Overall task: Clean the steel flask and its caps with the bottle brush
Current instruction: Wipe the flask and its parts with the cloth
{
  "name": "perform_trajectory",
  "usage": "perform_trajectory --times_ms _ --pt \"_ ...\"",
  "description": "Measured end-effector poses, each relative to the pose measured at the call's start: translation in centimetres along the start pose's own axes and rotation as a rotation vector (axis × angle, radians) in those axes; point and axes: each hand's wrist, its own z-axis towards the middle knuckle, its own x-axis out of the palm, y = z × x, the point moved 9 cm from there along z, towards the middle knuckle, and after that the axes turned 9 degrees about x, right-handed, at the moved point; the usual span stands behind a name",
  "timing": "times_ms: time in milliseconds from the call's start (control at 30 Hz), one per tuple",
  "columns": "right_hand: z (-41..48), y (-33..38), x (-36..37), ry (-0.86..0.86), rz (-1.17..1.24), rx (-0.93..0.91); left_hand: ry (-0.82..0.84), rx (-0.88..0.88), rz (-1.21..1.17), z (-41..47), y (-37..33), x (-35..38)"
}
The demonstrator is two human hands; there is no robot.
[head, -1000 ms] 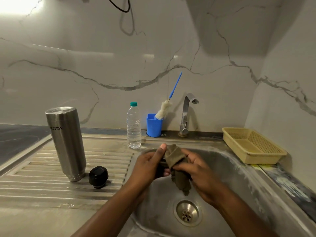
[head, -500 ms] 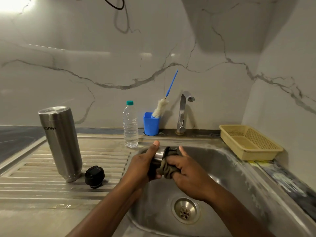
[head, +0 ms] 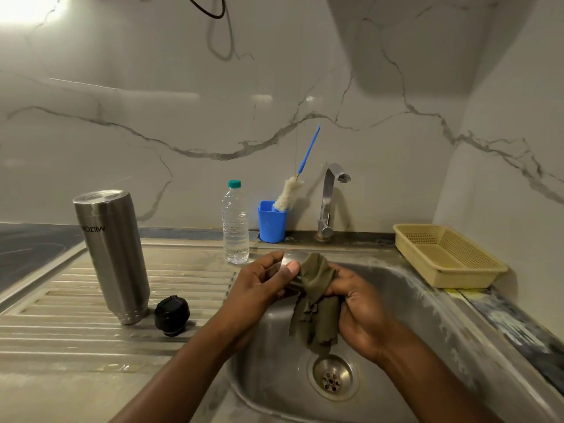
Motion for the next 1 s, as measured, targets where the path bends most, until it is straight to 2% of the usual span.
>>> perform_trajectory --times_ms 167,367,467,533,633,733,867,933,1000 --pt "-1.3 1.7 2.4 0.058 -0.588 -0.179 -0.118 -0.105 0.064 -0.2 1.3 -0.6" --pt "-1.3 1.4 4.7 0.014 -1.455 -0.56 -0.229 -0.31 0.184 -1.0 3.2 -2.3" --pt "-1.5 1.0 5.4 0.007 -1.685 -0.651 -0.258 -0.335 0.153 -1.1 3.2 -2.3" --pt "-1.5 1.2 5.2 -0.016 -1.609 -0.641 -0.275 -0.332 0.114 -1.0 3.1 -2.3" --pt "-0.9 1.5 4.0 -0.052 -1.274 -0.498 -0.244 -0.304 0.027 -0.9 2.9 -1.7" --pt "-0.8 1.1 2.6 -0.032 -0.744 -0.233 -0.178 -0.217 -0.064 -0.5 2.4 -1.2" --pt "-0.4 0.1 1.3 0.011 -0.096 0.001 -0.029 -0.092 -0.178 0.1 1.0 -0.5" --pt "0.0 -0.6 0.8 0.021 0.037 0.048 -0.015 -0.115 -0.277 0.3 1.1 -0.3" --pt "0.3 -0.7 0.8 0.01 -0.008 0.034 0.007 -0.124 -0.312 0.2 1.1 0.0"
